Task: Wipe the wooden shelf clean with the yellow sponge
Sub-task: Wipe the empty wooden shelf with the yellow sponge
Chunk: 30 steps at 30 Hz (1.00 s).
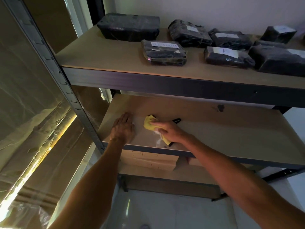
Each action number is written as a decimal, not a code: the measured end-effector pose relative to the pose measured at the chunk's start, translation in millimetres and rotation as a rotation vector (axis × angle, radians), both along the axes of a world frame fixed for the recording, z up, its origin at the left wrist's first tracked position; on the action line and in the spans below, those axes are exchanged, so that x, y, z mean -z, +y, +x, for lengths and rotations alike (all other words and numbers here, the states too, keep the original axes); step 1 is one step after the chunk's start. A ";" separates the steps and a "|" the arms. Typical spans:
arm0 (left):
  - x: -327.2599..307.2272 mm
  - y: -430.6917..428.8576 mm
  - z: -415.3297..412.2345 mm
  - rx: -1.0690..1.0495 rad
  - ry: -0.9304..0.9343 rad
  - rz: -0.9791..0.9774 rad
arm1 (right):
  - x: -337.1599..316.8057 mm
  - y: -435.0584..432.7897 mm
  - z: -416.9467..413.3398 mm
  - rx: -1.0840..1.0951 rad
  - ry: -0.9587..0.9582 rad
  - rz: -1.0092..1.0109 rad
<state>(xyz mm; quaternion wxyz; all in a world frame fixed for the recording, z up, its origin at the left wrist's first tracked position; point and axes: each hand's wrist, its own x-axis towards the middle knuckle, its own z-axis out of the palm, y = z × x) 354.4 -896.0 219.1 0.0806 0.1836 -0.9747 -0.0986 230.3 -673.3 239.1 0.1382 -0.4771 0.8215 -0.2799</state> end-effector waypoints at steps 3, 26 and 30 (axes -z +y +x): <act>0.6 -1.4 -1.9 0.000 0.010 -0.008 | -3.0 7.2 -24.4 0.056 0.005 -0.045; -8.1 0.0 0.8 0.005 -0.034 0.024 | 8.6 -6.1 50.9 0.498 0.128 -0.149; -8.3 0.0 0.0 -0.006 -0.020 0.018 | 12.8 24.7 45.7 0.884 0.226 -0.044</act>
